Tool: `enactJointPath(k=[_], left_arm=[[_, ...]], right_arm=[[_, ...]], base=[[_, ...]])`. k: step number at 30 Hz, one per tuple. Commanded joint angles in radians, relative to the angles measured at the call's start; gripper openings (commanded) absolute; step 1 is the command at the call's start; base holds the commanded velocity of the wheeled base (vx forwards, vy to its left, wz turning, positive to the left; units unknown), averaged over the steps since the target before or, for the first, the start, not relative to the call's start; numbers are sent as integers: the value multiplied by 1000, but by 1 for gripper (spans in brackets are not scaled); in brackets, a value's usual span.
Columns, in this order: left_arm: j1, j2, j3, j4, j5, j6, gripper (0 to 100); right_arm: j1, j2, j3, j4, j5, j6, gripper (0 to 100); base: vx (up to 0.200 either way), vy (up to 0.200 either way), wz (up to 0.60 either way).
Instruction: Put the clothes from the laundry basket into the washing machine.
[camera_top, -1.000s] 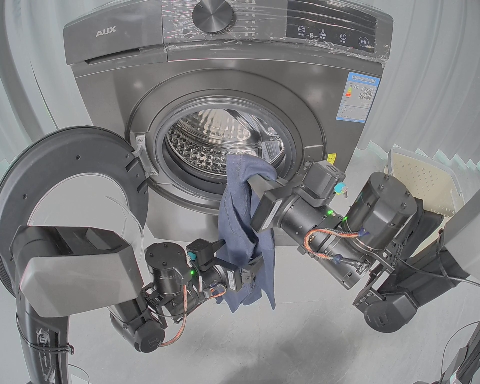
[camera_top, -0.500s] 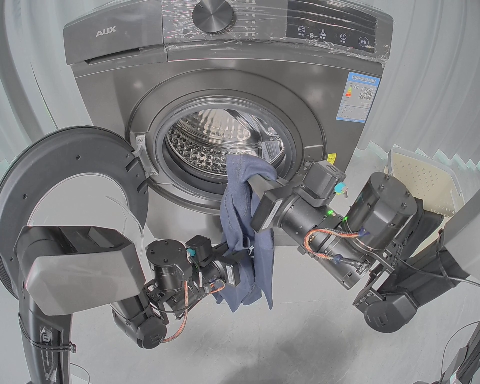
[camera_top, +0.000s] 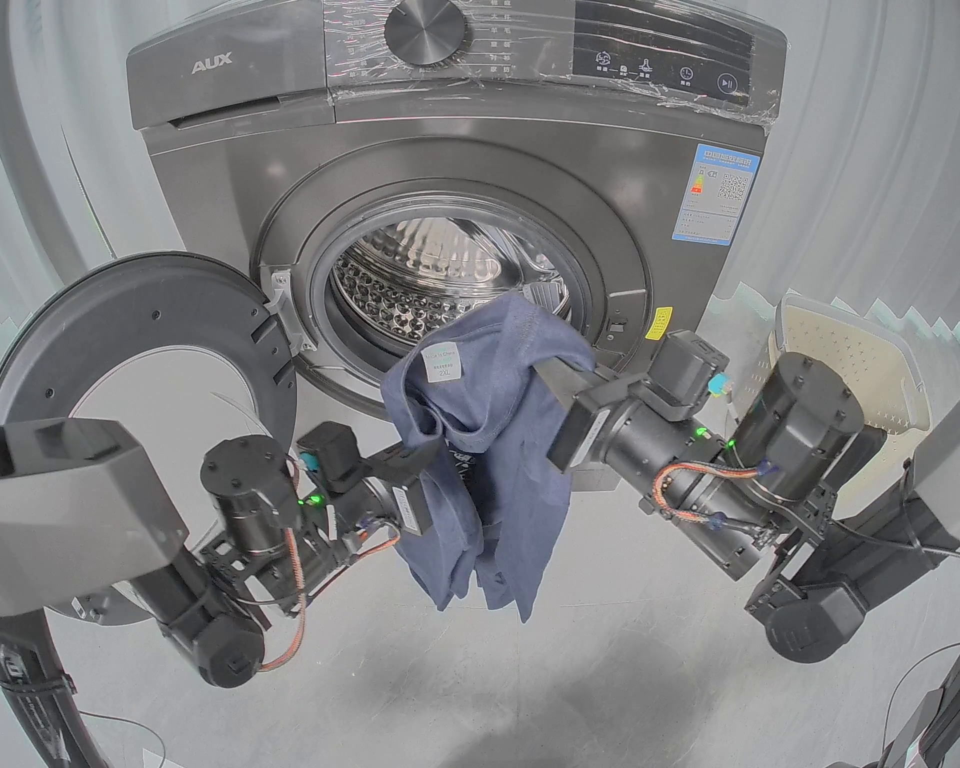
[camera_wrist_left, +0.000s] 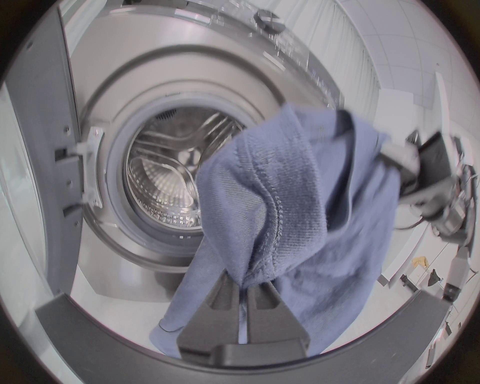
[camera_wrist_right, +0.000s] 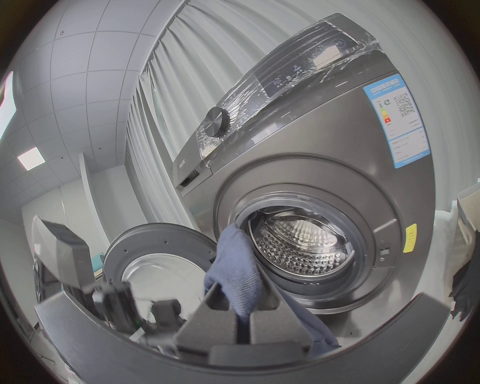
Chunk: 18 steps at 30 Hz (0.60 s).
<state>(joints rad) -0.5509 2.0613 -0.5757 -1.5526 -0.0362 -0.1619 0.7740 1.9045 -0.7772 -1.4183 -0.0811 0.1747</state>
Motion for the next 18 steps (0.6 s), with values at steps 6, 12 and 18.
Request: enactJointPath(k=[6,12,18], left_arm=[[55,-283,203,-1,-153,1,0],[45,-230,211,-3,-162,9,0],[69,-234,194,-1,-162,1,0]], right_arm=[[-93,-105,219,-113,53,6,0],[-90,-99,254,-125,58,14,0],[-98,-104,237,-126,57,12,0]], base=[[0,0,0],[0,0,0],[0,0,0]])
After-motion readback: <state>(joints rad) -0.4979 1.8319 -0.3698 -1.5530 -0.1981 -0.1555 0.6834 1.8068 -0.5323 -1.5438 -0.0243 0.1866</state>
